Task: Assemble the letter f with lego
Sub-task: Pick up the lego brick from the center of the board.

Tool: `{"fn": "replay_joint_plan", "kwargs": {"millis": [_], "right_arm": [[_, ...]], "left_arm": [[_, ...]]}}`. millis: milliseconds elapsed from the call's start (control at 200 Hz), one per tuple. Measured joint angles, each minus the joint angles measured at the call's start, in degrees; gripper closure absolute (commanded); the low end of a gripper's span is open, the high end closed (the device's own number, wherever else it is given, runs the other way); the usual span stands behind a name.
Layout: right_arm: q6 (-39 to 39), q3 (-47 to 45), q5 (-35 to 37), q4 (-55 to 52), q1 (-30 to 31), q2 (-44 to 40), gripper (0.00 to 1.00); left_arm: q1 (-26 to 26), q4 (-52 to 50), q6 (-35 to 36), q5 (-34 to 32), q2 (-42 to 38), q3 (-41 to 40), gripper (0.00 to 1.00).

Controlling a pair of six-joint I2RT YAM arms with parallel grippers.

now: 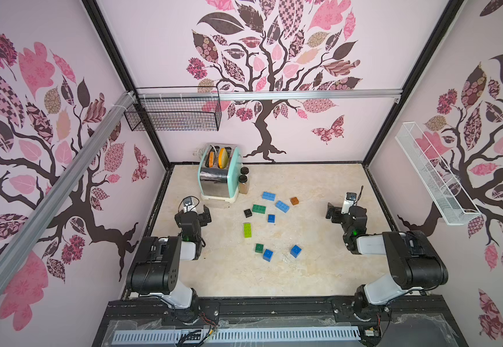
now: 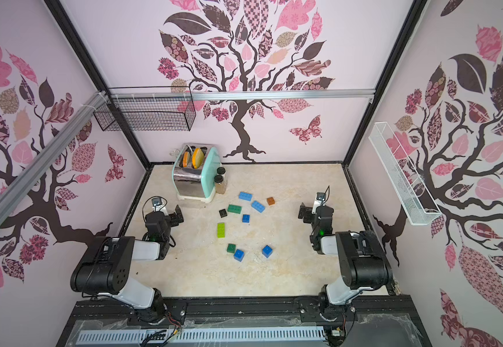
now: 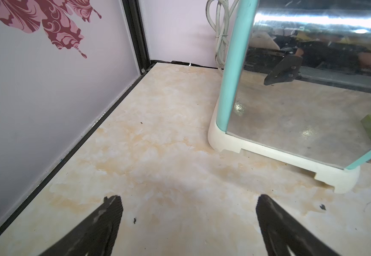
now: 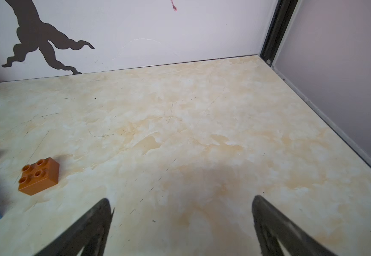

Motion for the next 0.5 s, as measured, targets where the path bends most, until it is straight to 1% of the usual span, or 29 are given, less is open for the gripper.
{"fn": "replay_joint_plan", "kwargs": {"millis": [500], "right_arm": [[0.02,0.0,0.02,0.0,0.0,0.0,0.01]], "left_arm": [[-0.44,0.22,0.04,-0.66,0.0,0.0,0.02]]}}
